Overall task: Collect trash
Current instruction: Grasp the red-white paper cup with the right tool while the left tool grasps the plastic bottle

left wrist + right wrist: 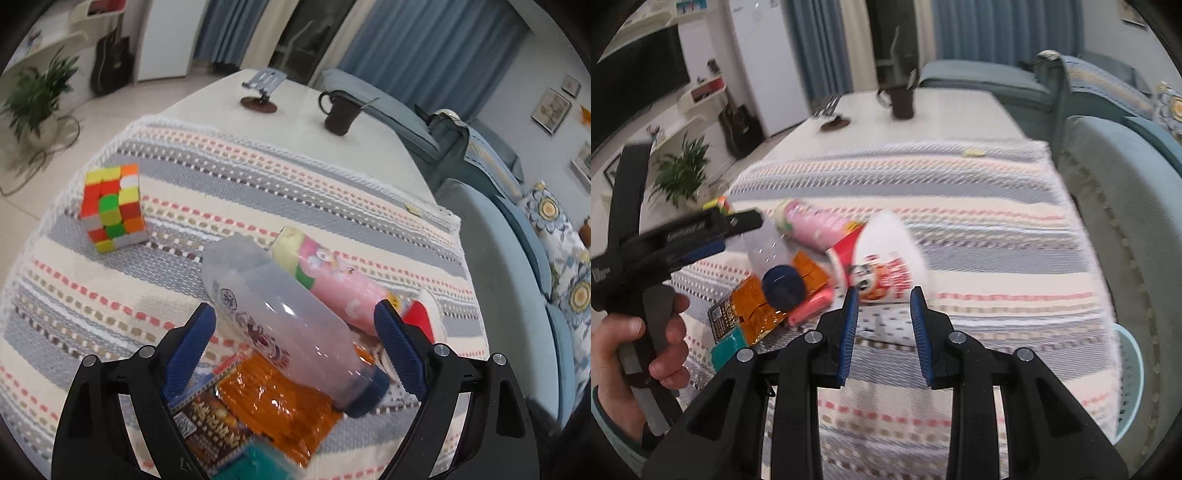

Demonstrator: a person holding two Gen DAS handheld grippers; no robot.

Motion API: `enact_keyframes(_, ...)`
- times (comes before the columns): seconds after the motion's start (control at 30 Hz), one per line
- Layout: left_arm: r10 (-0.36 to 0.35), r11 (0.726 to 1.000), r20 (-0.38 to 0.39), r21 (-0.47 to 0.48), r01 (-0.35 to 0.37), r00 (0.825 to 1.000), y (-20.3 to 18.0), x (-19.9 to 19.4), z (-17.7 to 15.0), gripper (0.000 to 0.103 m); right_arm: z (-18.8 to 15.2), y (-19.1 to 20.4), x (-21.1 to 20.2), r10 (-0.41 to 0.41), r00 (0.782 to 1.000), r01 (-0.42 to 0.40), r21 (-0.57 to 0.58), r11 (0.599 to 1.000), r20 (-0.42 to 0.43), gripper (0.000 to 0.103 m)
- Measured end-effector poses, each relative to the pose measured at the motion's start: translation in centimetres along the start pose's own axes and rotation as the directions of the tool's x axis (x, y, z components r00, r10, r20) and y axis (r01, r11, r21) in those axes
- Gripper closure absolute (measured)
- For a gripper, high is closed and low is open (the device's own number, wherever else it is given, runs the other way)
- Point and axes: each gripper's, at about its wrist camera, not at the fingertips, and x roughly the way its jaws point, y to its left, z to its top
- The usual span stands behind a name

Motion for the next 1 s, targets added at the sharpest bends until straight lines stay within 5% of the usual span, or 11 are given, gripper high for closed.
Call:
enact_keyframes(0.07, -0.001, 1.0, -0.028, -0.007, 0.001, 1.0, -0.1, 1.1, 0.0, 0.018, 0.1, 1.1, 1.4, 0.006, 1.0, -0.006, -0.013, 1.0, -0.017, 0.076)
enact_keyframes(0.17, 0.011, 1.0, -0.041, 0.016, -0.01, 0.999, -0.5, 2.1, -0.2, 0.018, 0.2, 2.0, 2.6, -0.008, 1.0, 0.008, -0.003, 1.0, -0.011, 0.051)
enact_keyframes(0.27, 0.056, 0.996, -0.062, 0.077, -0.052, 0.996, -1.0, 3.1, -0.4, 0.022, 0.4, 2.2, 3.6, -0.023, 1.0, 0.023, 0.012, 1.0, -0.01, 0.049)
enact_keyframes(0.5, 0.002, 0.989, -0.096, 0.148, 0.012, 0.995, -1.0, 2.6, -0.5, 0.038, -0.7, 1.0, 4.4, -0.033, 0.998, 0.033, 0.001, 0.999, -0.053, 0.084)
enact_keyframes(0.73, -0.038, 0.976, -0.126, 0.208, 0.064, 0.991, -1.2, 1.6, -1.1, 0.05, -1.5, -3.2, 2.8, -0.13, 0.99, 0.133, 0.048, 0.99, -0.054, 0.086)
enact_keyframes(0.87, -0.04, 0.973, -0.134, 0.218, 0.069, 0.99, -1.3, 1.4, -1.3, 0.05, -1.5, -5.4, 1.7, -0.076, 0.996, 0.083, 0.152, 0.985, -0.053, 0.086)
enact_keyframes(0.97, -0.043, 0.974, -0.133, 0.215, 0.071, 0.99, -1.2, 1.3, -1.4, 0.051, -0.6, -4.8, 1.3, 0.005, 1.0, 0.0, 0.196, 0.981, -0.022, 0.055)
enact_keyframes(1.0, -0.043, 0.974, -0.132, 0.214, 0.071, 0.99, -1.2, 1.3, -1.4, 0.051, -0.3, -4.2, 1.2, 0.005, 1.0, -0.004, 0.197, 0.98, -0.006, 0.033)
